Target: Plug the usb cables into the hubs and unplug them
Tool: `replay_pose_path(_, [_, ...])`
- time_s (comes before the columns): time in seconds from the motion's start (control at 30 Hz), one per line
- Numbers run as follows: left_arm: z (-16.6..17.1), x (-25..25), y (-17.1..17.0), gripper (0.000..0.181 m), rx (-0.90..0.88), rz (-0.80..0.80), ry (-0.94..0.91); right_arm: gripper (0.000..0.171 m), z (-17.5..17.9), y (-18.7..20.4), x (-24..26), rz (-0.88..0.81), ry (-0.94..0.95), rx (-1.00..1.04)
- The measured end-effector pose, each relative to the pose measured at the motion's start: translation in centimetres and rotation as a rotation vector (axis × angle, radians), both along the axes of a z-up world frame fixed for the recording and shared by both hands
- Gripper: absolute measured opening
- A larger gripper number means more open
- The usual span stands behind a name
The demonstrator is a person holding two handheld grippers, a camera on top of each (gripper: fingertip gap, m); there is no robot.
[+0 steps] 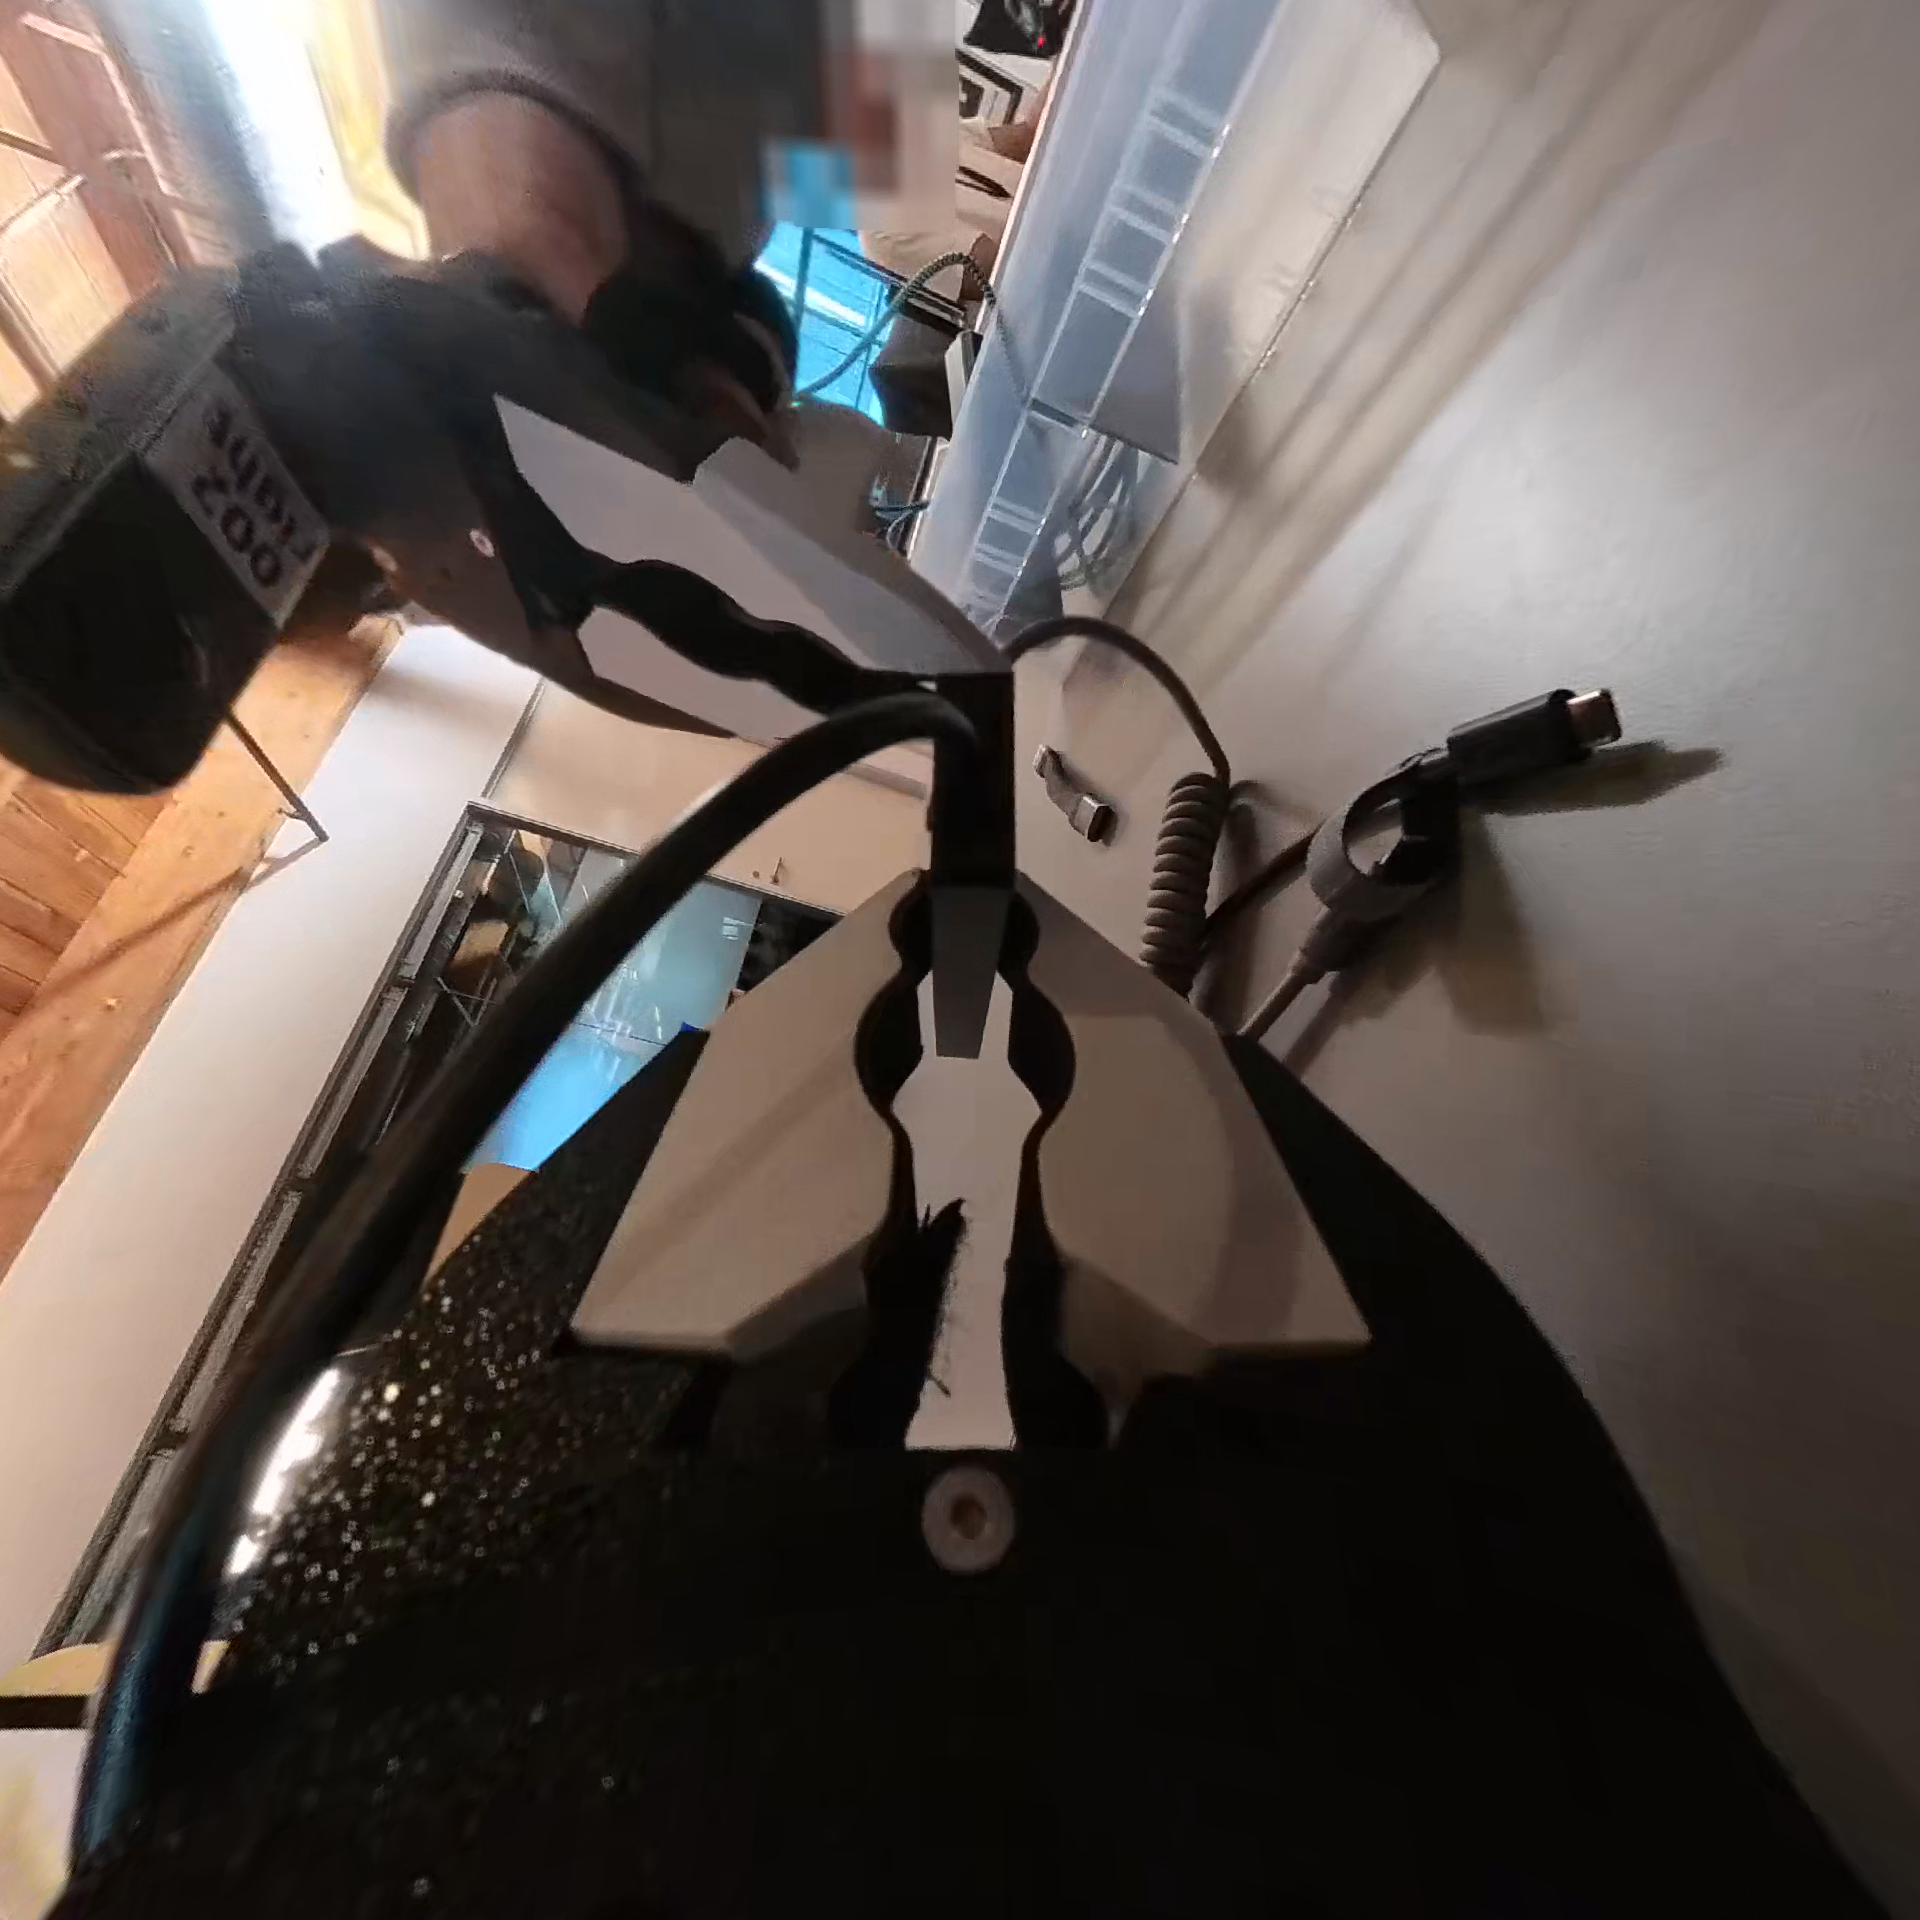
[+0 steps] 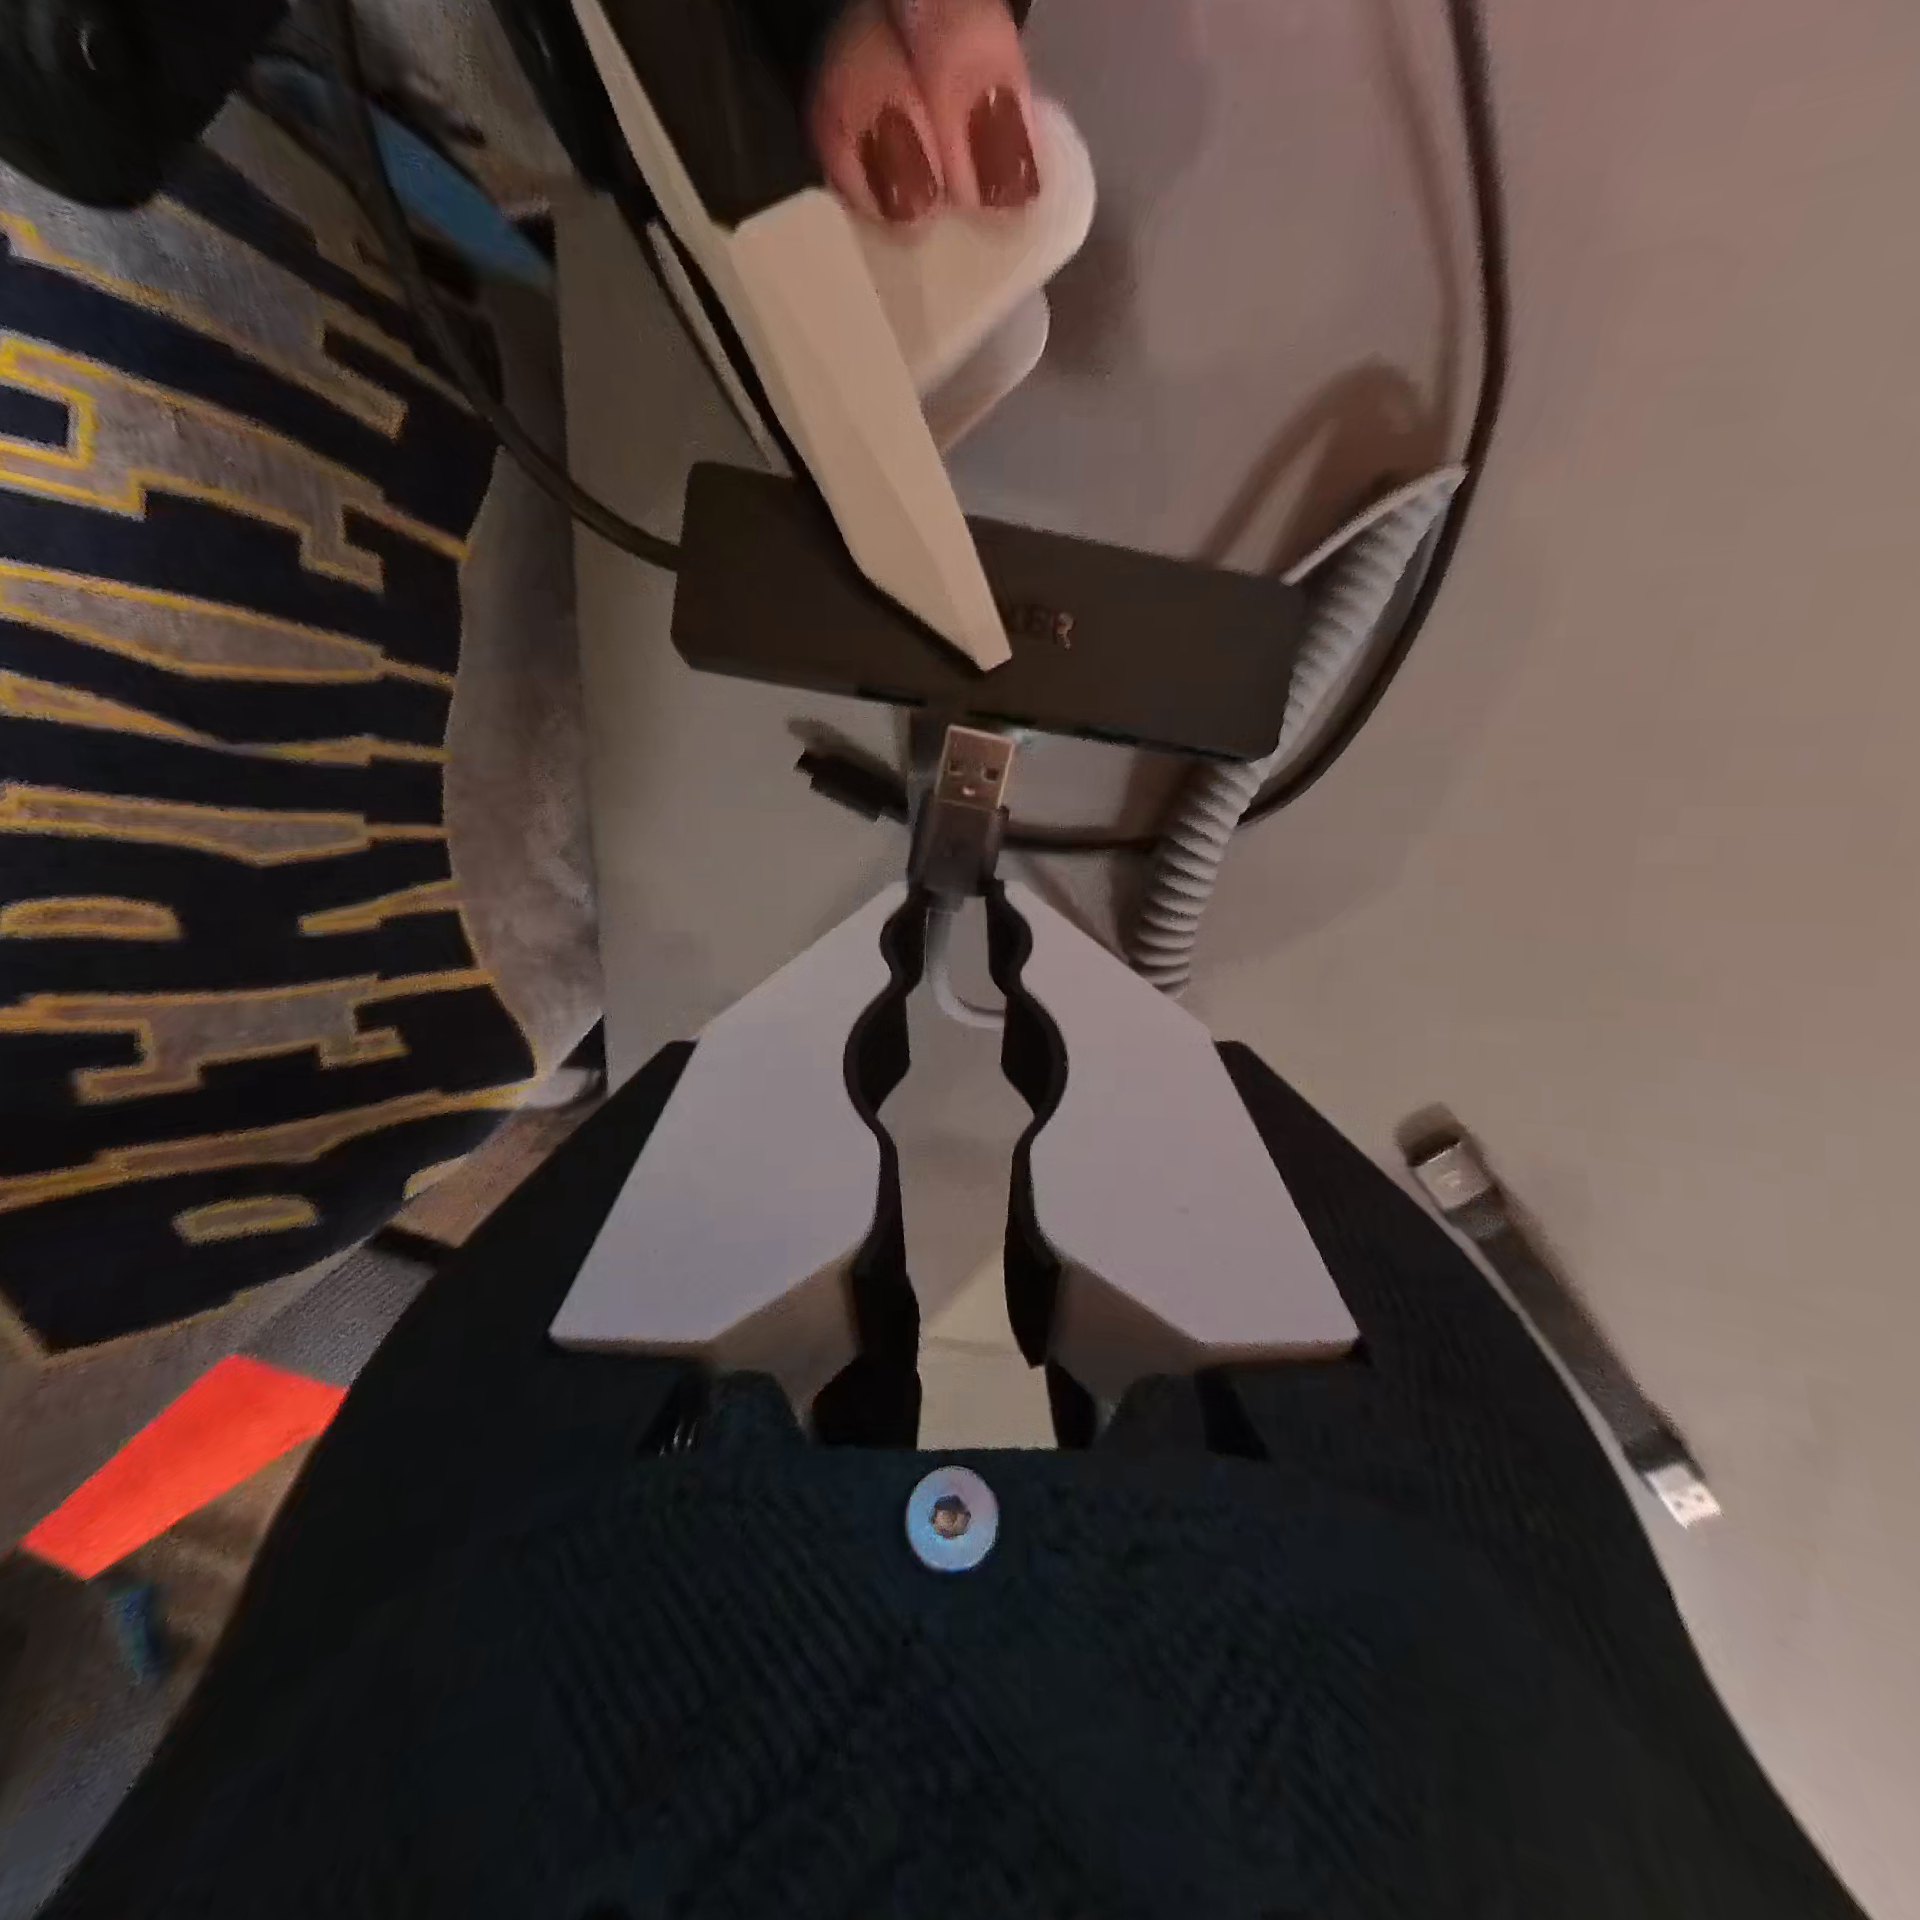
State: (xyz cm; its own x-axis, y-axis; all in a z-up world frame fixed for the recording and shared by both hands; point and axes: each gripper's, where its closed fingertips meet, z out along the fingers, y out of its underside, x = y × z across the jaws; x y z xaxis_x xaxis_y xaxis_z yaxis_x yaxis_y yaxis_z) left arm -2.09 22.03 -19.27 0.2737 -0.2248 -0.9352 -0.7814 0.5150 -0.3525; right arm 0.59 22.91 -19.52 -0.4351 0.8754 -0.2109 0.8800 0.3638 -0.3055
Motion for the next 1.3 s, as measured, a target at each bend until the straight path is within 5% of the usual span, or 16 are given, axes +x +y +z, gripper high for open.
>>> replay_pose_path(0.03, [-0.1, 0.1, 0.0, 0.008, 0.006, -0.001, 0.015, 0.010, -0.1, 0.0, 0.2, 0.005, -0.027, -0.004])
replay_pose_path(0.3, [-1.0, 0.7, -0.1, 0.008, 0.012, -0.014, 0.074, 0.009, -1.7, 0.0, 1.2, 0.087, -0.168, 0.047])
replay_pose_path(1.3, [-2.1, 3.0, -1.0, 0.008, -0.076, -0.114, 0.056, 0.010, -2.1, -1.0, 2.2, 0.035, -0.196, -0.065])
